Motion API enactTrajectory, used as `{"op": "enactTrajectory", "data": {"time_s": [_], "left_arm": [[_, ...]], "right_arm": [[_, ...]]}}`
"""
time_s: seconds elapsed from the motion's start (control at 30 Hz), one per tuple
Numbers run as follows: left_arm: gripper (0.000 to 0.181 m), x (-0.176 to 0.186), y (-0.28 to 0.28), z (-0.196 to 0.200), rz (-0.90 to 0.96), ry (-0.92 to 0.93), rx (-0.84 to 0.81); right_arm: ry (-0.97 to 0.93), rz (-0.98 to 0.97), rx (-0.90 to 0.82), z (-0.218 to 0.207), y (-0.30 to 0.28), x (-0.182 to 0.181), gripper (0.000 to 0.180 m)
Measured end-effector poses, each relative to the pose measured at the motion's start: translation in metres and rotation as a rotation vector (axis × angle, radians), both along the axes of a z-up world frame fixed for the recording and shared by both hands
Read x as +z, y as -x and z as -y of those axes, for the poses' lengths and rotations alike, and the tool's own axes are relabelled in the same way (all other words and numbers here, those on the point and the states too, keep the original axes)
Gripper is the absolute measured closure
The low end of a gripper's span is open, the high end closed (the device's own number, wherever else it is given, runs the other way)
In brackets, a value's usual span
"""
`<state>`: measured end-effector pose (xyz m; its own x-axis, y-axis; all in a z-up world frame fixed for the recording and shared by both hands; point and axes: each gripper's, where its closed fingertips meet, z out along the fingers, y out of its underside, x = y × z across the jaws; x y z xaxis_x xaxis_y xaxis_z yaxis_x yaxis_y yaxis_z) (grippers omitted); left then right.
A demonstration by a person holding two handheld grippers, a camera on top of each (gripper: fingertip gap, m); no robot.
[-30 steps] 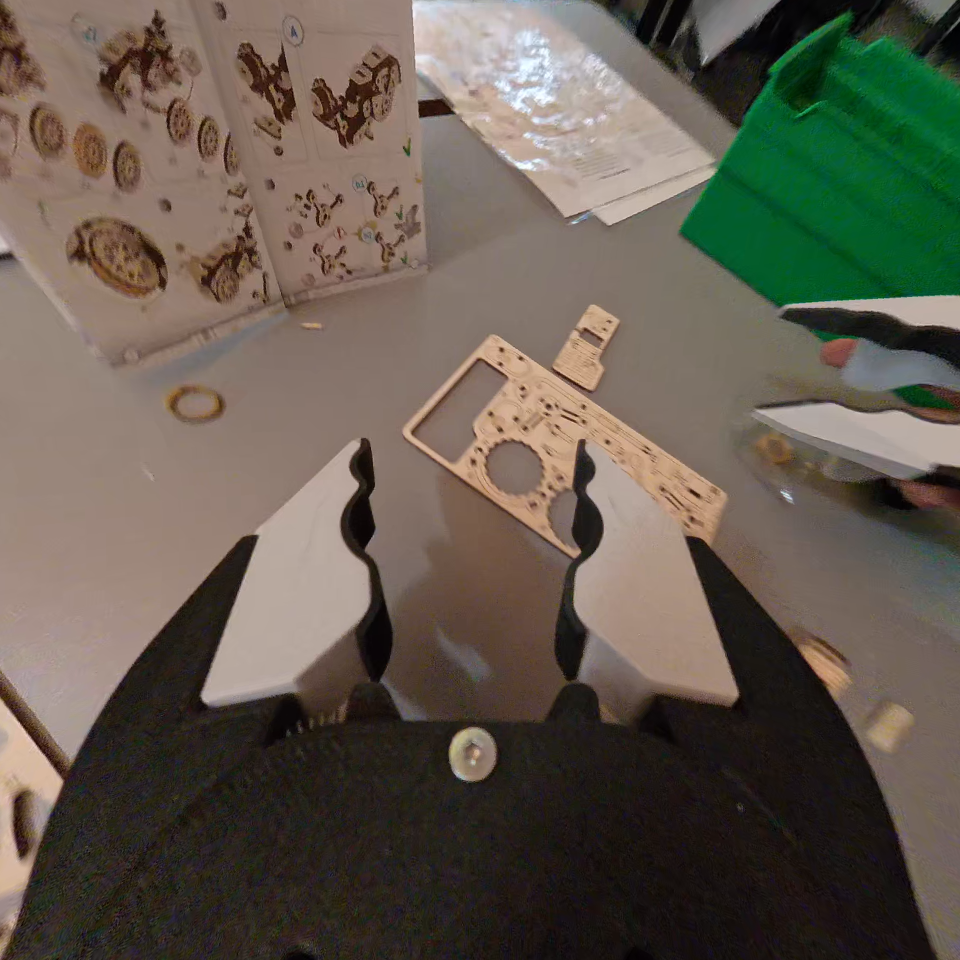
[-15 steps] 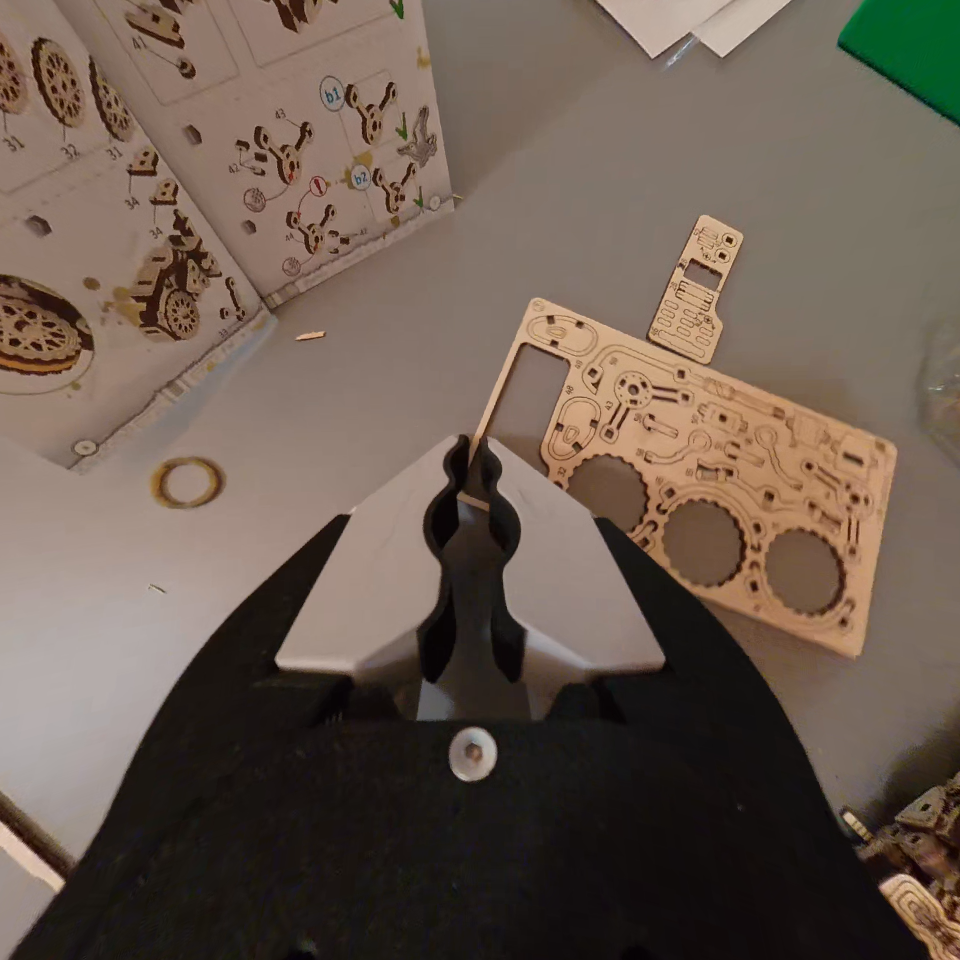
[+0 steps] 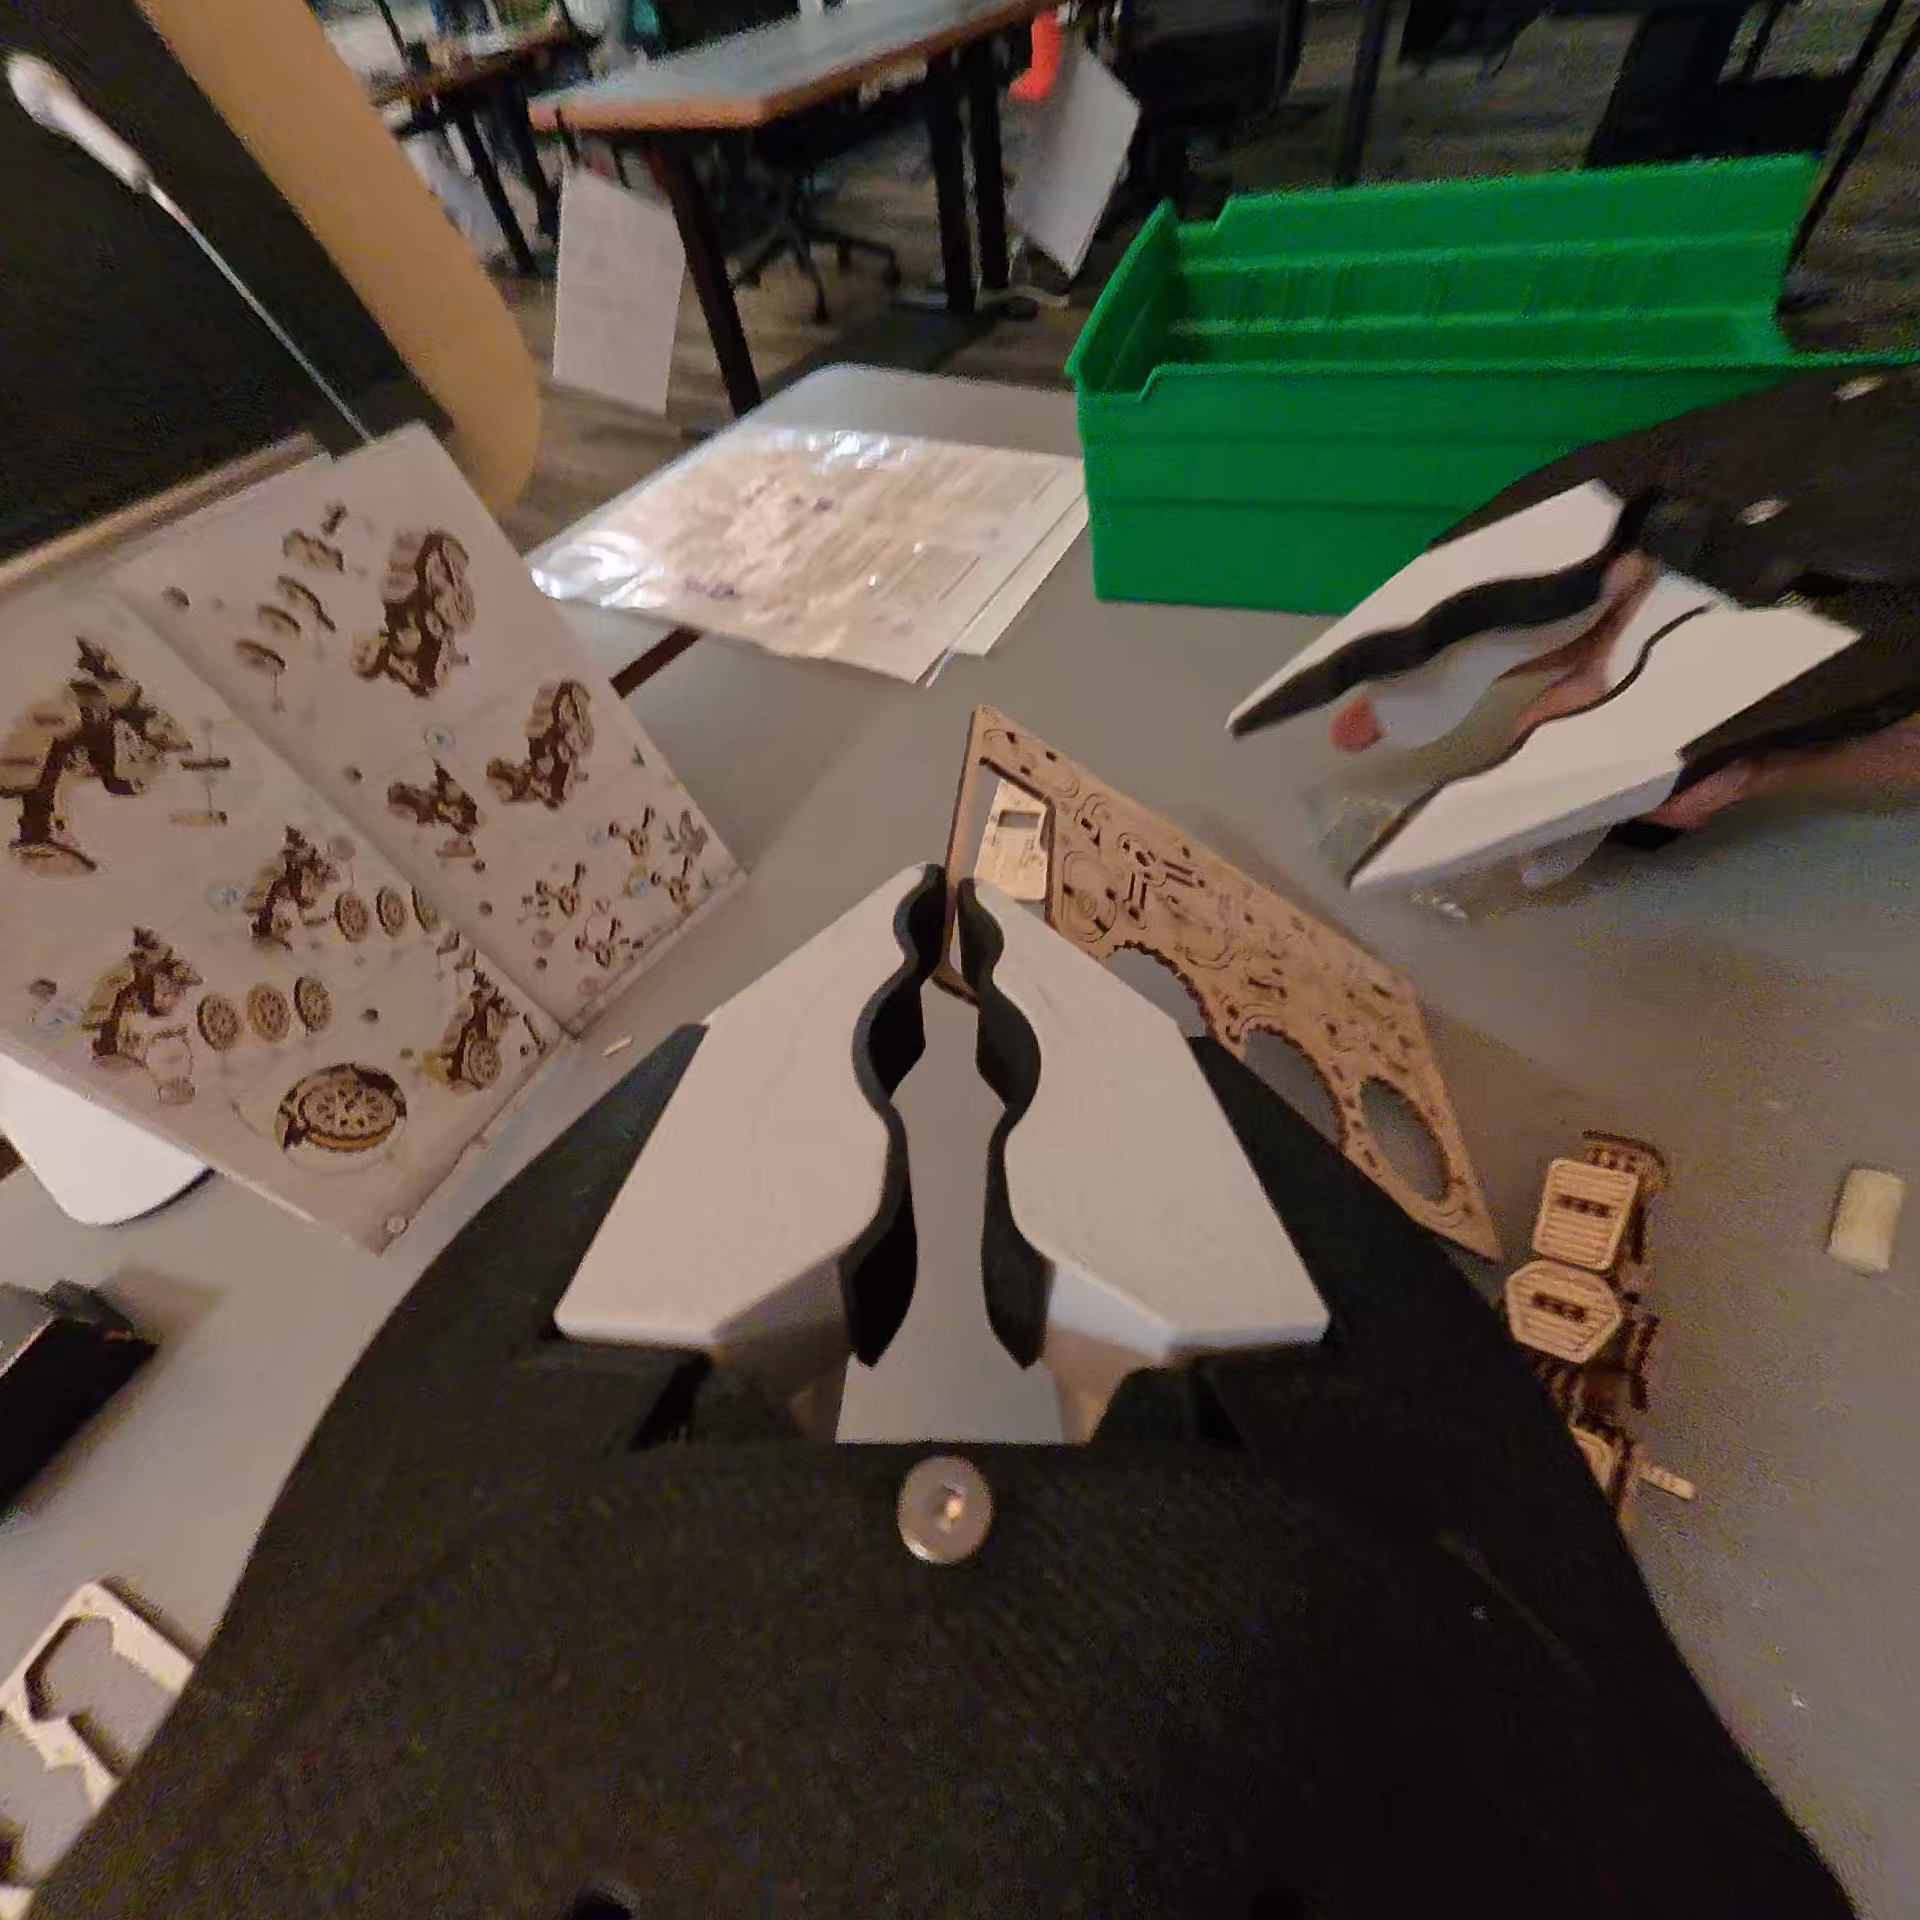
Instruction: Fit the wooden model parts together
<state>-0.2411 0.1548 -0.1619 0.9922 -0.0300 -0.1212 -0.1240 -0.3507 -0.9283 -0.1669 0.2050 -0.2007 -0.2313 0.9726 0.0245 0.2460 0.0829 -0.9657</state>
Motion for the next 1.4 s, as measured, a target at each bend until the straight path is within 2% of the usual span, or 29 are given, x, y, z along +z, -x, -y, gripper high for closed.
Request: {"op": "enactTrajectory", "data": {"time_s": [0.13, 0.2, 0.3, 0.43, 0.53, 0.63, 0.77, 0.87, 1.17, 1.37, 1.4], "left_arm": [[0.181, 0.017, -0.017, 0.002, 0.006, -0.087, -0.071], [0.181, 0.022, -0.022, 0.002, -0.008, -0.107, -0.084], [0.181, 0.026, -0.024, 0.001, 0.001, -0.116, -0.076], [0.18, 0.027, -0.012, 0.001, 0.069, -0.157, 0.003], [0.164, 0.018, -0.003, 0.002, 0.203, -0.151, 0.044], [0.155, -0.002, 0.009, 0.004, 0.294, -0.075, 0.096], [0.153, -0.047, 0.024, 0.009, 0.259, 0.123, 0.181], [0.152, -0.069, 0.023, 0.01, 0.242, 0.204, 0.18], [0.151, -0.094, 0.029, 0.014, 0.119, 0.301, 0.206], [0.142, -0.114, 0.029, 0.014, 0.063, 0.395, 0.227], [0.145, -0.113, 0.03, 0.013, 0.047, 0.393, 0.232]], "right_arm": [[0.059, 0.117, 0.105, 0.017, 0.008, -0.013, 0.12], [0.12, 0.168, 0.147, 0.026, 0.011, -0.018, 0.124], [0.188, 0.201, 0.214, 0.037, 0.008, -0.02, 0.146], [0.203, 0.142, 0.181, 0.03, 0.008, -0.01, 0.167], [0.216, 0.139, 0.136, 0.021, 0.006, -0.009, 0.18], [0.198, 0.152, 0.114, 0.017, -0.001, -0.012, 0.18], [0.158, 0.161, 0.078, 0.016, -0.007, -0.016, 0.168], [0.125, 0.15, 0.063, 0.018, -0.005, -0.016, 0.164], [0.057, 0.138, 0.073, 0.025, -0.003, -0.018, 0.163], [0.002, 0.157, 0.082, 0.029, -0.003, -0.024, 0.162], [-0.005, 0.159, 0.085, 0.03, -0.003, -0.024, 0.162]]}}
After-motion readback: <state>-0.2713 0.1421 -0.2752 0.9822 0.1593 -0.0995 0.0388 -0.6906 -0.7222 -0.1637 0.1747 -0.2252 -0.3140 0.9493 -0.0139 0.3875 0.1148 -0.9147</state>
